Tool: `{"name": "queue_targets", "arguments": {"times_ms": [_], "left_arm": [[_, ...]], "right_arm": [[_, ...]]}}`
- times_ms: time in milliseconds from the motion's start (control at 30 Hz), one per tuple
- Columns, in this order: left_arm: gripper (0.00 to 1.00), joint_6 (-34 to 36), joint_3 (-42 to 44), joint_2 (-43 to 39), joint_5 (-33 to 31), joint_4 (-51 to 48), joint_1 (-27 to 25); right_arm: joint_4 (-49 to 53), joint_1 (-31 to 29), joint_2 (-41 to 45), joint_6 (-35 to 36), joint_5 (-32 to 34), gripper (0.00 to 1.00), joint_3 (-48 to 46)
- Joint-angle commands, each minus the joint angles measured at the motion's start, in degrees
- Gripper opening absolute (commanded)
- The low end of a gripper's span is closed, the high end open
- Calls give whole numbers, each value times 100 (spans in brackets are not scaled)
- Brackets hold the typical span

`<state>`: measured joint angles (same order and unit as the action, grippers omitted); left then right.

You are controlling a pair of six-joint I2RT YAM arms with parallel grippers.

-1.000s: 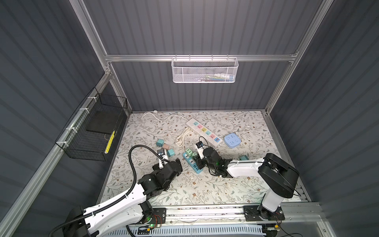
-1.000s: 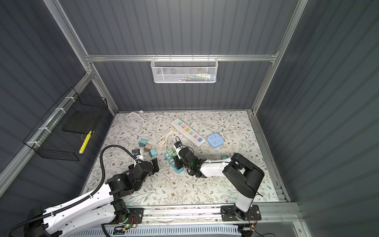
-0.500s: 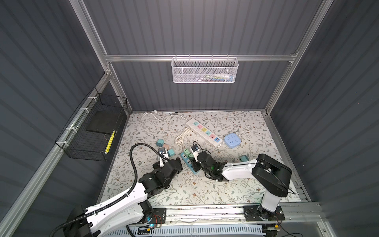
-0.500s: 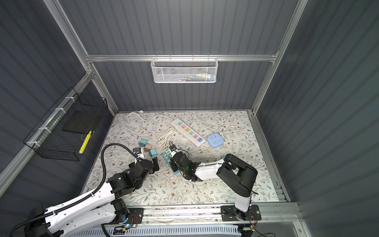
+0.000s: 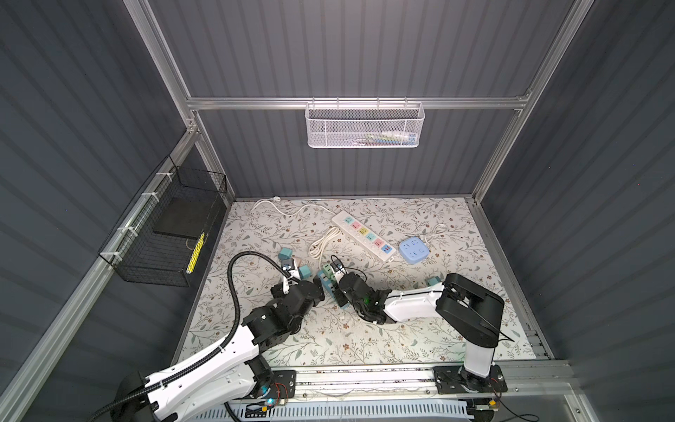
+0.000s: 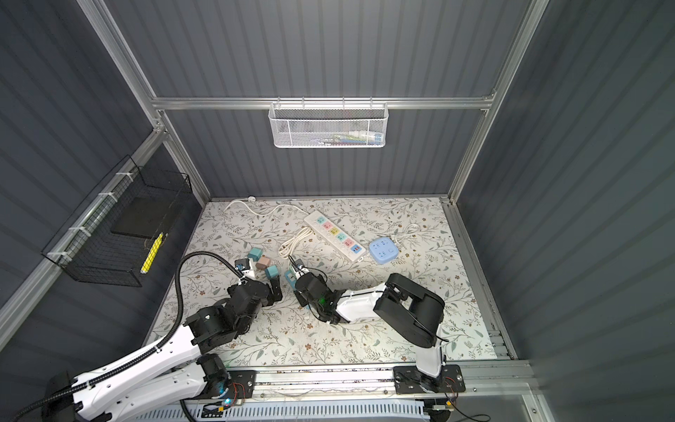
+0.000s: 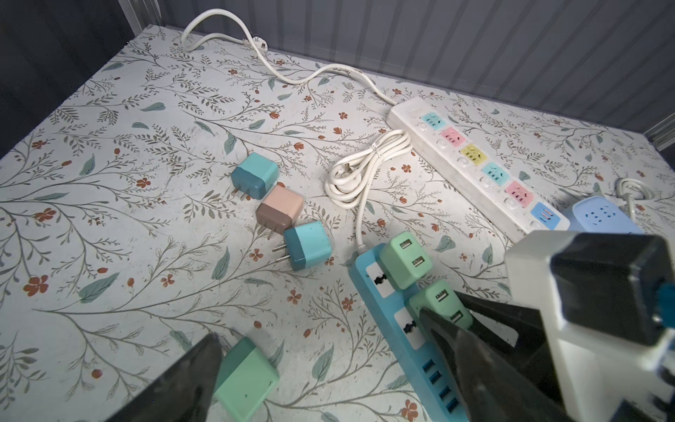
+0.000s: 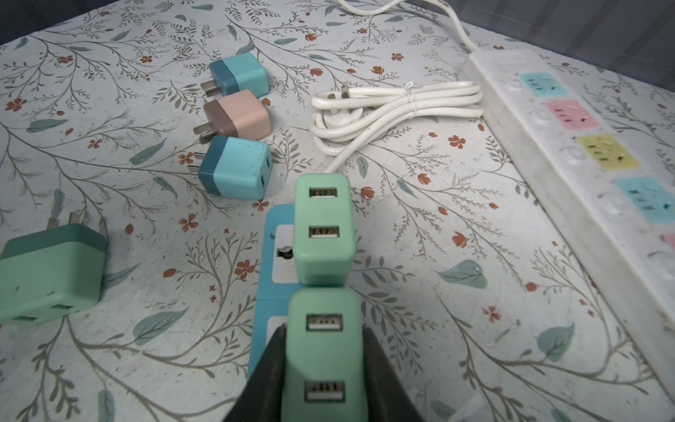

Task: Insert the plug
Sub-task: 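Carry the mint-green adapter with right gripper over the teal strip's free socket, then lower the adapter into the teal strip socket and open right gripper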

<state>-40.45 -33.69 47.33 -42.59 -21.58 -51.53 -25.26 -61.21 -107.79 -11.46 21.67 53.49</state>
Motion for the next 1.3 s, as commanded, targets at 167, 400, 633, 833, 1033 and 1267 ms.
{"name": "queue_targets", "arguments": {"times_ms": [167, 400, 633, 833, 1033, 1267], "left_arm": [[100, -171, -442, -416, -213, -764, 37], [100, 69, -705, -513, -186, -623, 37], [100, 296, -1055, 101, -194, -250, 36], [100, 189, -1001, 277, -169, -184, 35], [100, 110, -907, 237, -224, -227, 41], [100, 154, -986, 191, -239, -332, 40]], "right_arm": [[1831, 28, 357, 176, -286, 58, 597], [2066, 294, 925, 110, -570, 65, 794], [2237, 683, 1010, 206, -842, 66, 882], [2071, 760, 705, 66, -1084, 66, 618], [1888, 830, 661, -128, -1120, 66, 259], [2043, 848, 1209, -186, -1103, 67, 150]]}}
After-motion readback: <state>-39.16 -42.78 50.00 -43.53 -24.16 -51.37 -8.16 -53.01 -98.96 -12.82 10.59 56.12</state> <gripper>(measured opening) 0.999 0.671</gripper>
